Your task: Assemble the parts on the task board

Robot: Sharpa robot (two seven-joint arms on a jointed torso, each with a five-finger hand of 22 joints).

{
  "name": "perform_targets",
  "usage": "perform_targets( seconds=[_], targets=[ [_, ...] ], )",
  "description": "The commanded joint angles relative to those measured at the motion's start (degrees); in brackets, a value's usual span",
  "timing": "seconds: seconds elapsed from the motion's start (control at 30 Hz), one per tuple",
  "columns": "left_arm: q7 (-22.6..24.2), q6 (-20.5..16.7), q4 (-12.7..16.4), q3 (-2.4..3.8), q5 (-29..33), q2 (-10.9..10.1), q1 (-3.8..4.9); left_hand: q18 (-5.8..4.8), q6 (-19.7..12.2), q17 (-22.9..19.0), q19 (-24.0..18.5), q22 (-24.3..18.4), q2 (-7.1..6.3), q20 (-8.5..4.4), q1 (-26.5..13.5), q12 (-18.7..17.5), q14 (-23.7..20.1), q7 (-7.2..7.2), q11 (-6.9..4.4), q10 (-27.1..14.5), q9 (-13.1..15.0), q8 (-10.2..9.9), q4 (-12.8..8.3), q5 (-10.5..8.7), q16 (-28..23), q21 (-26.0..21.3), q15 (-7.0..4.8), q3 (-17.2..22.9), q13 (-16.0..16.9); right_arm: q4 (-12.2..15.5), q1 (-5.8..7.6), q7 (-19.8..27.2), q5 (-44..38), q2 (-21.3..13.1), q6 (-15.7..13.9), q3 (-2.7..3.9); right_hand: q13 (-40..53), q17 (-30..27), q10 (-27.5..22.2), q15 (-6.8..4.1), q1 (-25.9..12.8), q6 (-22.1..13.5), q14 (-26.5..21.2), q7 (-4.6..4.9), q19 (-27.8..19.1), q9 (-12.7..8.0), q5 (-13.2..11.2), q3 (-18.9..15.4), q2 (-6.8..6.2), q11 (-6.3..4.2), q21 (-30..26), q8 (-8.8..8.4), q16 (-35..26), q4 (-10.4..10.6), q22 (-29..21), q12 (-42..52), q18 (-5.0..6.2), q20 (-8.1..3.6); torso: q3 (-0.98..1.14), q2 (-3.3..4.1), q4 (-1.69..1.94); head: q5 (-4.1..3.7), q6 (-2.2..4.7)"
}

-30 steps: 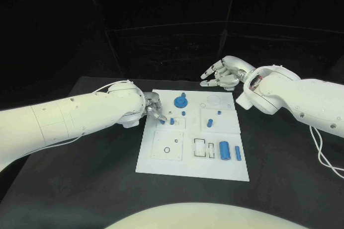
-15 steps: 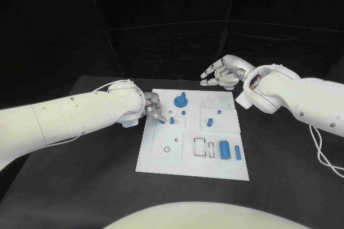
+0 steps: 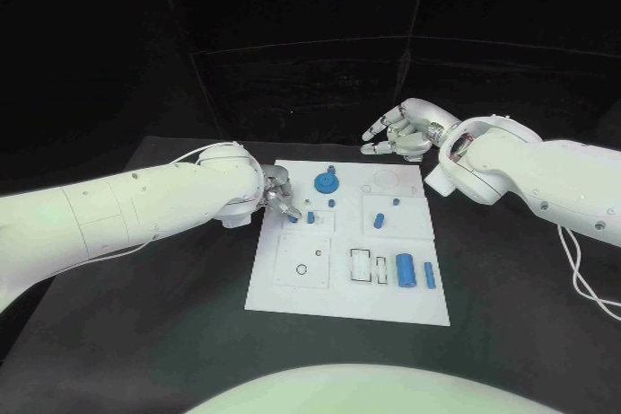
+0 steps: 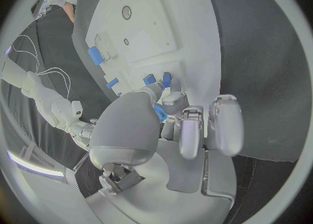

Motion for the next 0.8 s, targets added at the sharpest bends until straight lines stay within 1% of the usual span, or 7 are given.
perform_targets(
  seconds=[0.03, 0.13, 0.3, 0.4, 0.43, 0.63, 0.8],
  targets=[
    [-0.1, 1.1, -0.4, -0.09, 0.2, 0.3, 0.01, 0.03, 1.0, 15.1, 1.3, 2.1, -0.44, -0.56, -2.0, 0.2, 6.0, -0.60, -0.13, 0.4, 0.3, 0.4, -1.6, 0.00, 0.2, -0.1, -0.42, 1.4, 0.0, 0.1, 0.11, 0.5, -0.1, 0.0, 0.2, 0.03, 0.0, 0.1, -0.1, -0.21, -0.2, -0.2, 1.7, 0.00, -0.2, 0.0, -0.1, 0.1, 0.58, 0.02, -0.2, 0.20, -0.4, 0.4, 0.0, 0.0, 0.26, -0.03, 0.03, -0.01, -0.08, -0.08, 0.02],
    [-0.2, 1.3, -0.7, -0.12, 0.3, 0.7, 0.04, 0.03, 1.1, 15.1, 1.3, 2.1, -0.51, -0.63, -2.8, 0.1, 6.0, -0.70, -0.22, 0.4, 0.5, 0.5, -1.2, -0.01, 0.2, -0.1, -0.51, 0.4, -0.1, 0.1, 0.11, 0.5, -0.1, 0.0, 0.2, 0.03, 0.0, 0.1, -0.1, -0.21, -0.2, -0.2, 1.7, 0.00, -0.2, 0.0, -0.1, 0.1, 0.58, 0.02, -0.2, 0.20, -0.4, 0.4, 0.0, 0.0, 0.26, -0.03, 0.00, 0.01, -0.04, -0.15, 0.00],
    [-0.3, 2.2, -1.3, -0.18, 0.4, 1.2, 0.08, -0.01, 1.2, 15.1, 1.3, 2.3, -0.60, -0.72, -3.5, 0.3, 6.0, -0.81, -0.32, 0.5, 0.6, 0.7, -0.7, -0.01, 0.2, 0.0, -0.61, -0.9, 0.0, 0.1, 0.11, 0.5, -0.1, 0.0, 0.3, 0.03, 0.0, 0.1, -0.1, -0.21, -0.2, -0.3, 1.7, 0.00, -0.2, 0.0, -0.2, 0.1, 0.58, 0.02, -0.2, 0.22, -0.4, 0.4, 0.0, 0.0, 0.27, -0.03, 0.07, 0.03, -0.09, -0.50, -0.03],
    [-0.5, 2.8, -1.7, -0.20, 0.4, 1.6, 0.09, -0.03, 1.3, 15.1, 1.4, 2.4, -0.58, -0.76, -3.8, 0.3, 6.0, -0.85, -0.35, 0.5, 0.7, 0.8, -0.5, -0.01, 0.2, 0.1, -0.65, -1.4, 0.0, 0.0, 0.11, 0.5, -0.1, 0.1, 0.4, 0.03, 0.0, 0.1, -0.1, -0.21, -0.2, -0.3, 1.7, 0.00, -0.2, 0.0, -0.2, 0.1, 0.58, 0.02, -0.2, 0.22, -0.4, 0.4, 0.0, 0.0, 0.27, -0.03, 0.07, 0.04, -0.04, -0.34, 0.06],
    [-0.6, 2.9, -1.9, -0.21, 0.4, 1.7, 0.09, -0.03, 1.3, 15.1, 1.4, 2.4, -0.58, -0.76, -3.8, 0.3, 6.0, -0.86, -0.36, 0.5, 0.7, 0.8, -0.5, -0.01, 0.2, 0.1, -0.65, -1.5, 0.0, 0.0, 0.11, 0.5, -0.1, 0.2, 0.4, 0.03, 0.0, 0.1, -0.1, -0.21, -0.2, -0.3, 1.7, 0.00, -0.2, 0.0, -0.2, 0.1, 0.58, 0.02, -0.2, 0.22, -0.4, 0.4, 0.0, 0.0, 0.27, -0.03, -0.02, 0.01, -0.07, -0.32, 0.02],
    [-0.9, 3.1, -2.7, -0.21, 0.4, 1.9, 0.11, -0.07, 1.4, 15.1, 1.5, 2.6, -0.48, -0.82, -4.2, 0.4, 6.0, -0.96, -0.44, 0.6, 0.9, 1.0, -0.1, 0.00, 0.2, 0.2, -0.72, -2.4, 0.2, 0.0, 0.11, 0.5, -0.1, 0.2, 0.5, 0.02, -0.1, 0.0, -0.1, -0.21, -0.1, -0.2, 1.6, -0.02, -0.2, 0.0, -0.2, 0.1, 0.62, 0.00, -0.2, 0.28, -0.4, 0.4, 0.0, 0.0, 0.27, -0.03, -0.03, 0.00, -0.06, -0.39, 0.04],
    [-1.0, 2.7, -3.3, -0.21, 0.4, 2.0, 0.16, -0.10, 1.6, 15.1, 1.5, 2.7, -0.54, -0.89, -5.2, 0.5, 6.0, -0.99, -0.47, 0.7, 1.1, 1.3, 0.8, -0.01, 0.2, 0.3, -0.76, -4.0, 0.2, 0.0, 0.11, 0.4, -0.1, 0.2, 0.3, 0.02, -0.1, 0.0, -0.1, -0.22, 0.0, -0.2, 1.7, -0.03, -0.2, 0.0, -0.3, 0.1, 0.66, -0.01, -0.3, 0.32, -0.4, 0.4, -0.1, 0.0, 0.29, -0.03, -0.02, 0.00, -0.07, -0.44, 0.09]
  ],
)
